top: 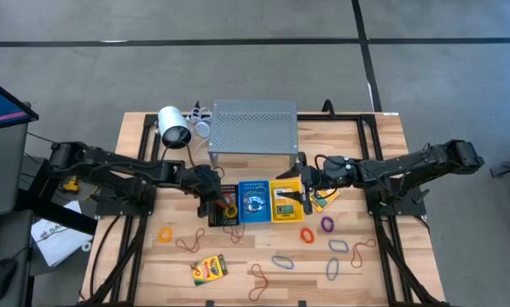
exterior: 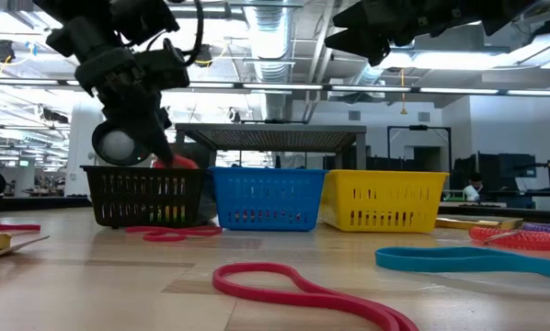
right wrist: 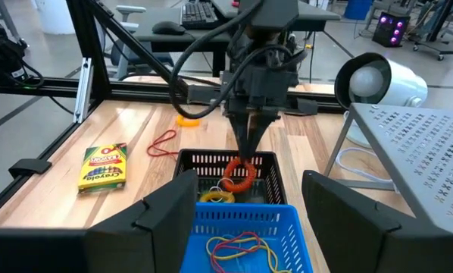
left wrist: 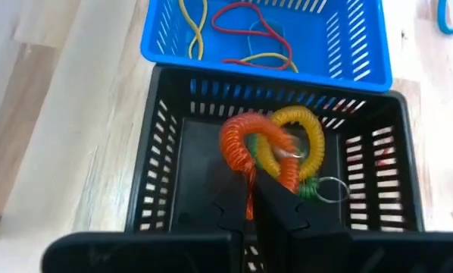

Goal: Pick & Place Office Desk Supplies
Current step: Put the orange spring keychain into the black basket, then put the red rubber band into the blue basket

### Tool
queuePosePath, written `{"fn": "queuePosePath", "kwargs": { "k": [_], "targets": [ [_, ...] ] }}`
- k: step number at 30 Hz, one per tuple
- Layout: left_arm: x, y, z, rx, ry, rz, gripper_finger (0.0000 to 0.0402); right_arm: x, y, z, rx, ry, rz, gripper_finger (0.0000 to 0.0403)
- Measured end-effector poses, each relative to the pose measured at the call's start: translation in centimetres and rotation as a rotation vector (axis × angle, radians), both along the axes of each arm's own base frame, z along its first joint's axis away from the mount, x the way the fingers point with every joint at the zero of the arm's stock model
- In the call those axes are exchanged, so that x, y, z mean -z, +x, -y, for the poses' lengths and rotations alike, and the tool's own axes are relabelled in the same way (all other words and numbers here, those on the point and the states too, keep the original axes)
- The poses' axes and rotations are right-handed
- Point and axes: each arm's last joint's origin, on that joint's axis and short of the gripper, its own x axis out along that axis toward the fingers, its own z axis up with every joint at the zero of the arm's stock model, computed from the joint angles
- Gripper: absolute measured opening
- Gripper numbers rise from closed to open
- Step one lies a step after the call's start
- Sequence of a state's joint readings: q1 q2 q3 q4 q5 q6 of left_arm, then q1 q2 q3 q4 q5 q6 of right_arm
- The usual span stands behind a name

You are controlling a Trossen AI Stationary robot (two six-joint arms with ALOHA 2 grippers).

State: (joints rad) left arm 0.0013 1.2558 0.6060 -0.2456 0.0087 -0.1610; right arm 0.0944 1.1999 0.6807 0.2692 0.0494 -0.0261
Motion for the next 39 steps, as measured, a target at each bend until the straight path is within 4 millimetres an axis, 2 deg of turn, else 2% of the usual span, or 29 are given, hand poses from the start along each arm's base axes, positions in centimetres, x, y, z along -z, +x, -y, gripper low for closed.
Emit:
{"fn": "queuePosePath", "kwargs": {
  "k": [7, 18, 30, 35, 39],
  "targets": [
    [1.0, 1.0, 0.2, 0.036, -0.048, 0.0, 0.0006, 0.0, 0.0, 0.0, 0.0, 0.0, -0.004, 0.0234],
    [1.4, 1.1, 0.2, 0.039, -0.067, -0.016, 0.0017, 0.1, 0.0, 0.0, -0.001, -0.001, -0.007, 0.0234],
    [1.3, 1.2, 0.2, 0.01, -0.089, -0.001, 0.0103, 0.1, 0.0, 0.0, -0.001, -0.001, -0.012, 0.0234],
    [0.1, 1.1, 0.2, 0.025, -0.076, 0.07, 0.014, 0.2, -0.1, 0.0, -0.001, -0.002, -0.025, 0.0234],
    [-2.0, 0.7, 0.2, 0.03, -0.074, 0.197, 0.0155, 0.3, -0.1, -0.1, -0.004, -0.002, -0.029, 0.0234]
  ]
}}
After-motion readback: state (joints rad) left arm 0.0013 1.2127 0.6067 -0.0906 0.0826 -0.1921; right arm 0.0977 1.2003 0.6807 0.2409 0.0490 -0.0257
